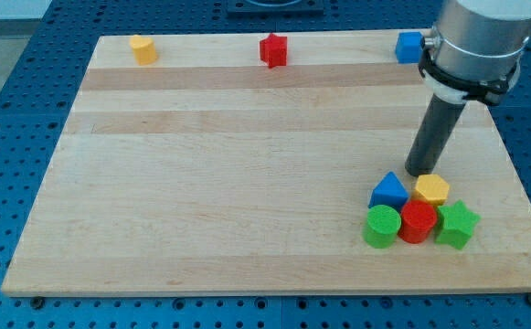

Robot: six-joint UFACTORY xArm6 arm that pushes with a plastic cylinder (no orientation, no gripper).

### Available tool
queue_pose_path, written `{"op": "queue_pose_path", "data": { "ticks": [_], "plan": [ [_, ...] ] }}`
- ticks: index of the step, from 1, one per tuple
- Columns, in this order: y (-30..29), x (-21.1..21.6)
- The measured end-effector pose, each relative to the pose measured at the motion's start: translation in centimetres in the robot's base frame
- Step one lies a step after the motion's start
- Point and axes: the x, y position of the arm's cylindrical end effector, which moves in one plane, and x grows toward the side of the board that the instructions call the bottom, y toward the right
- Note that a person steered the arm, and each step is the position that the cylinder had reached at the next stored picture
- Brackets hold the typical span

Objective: Move your arm closer to the blue cube

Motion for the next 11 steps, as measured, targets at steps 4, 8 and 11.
{"op": "queue_pose_path", "data": {
  "ticks": [4, 8, 11],
  "plan": [
    [-6.7, -14.8],
    [-4.4, -26.0],
    [3.4, -25.8]
  ]
}}
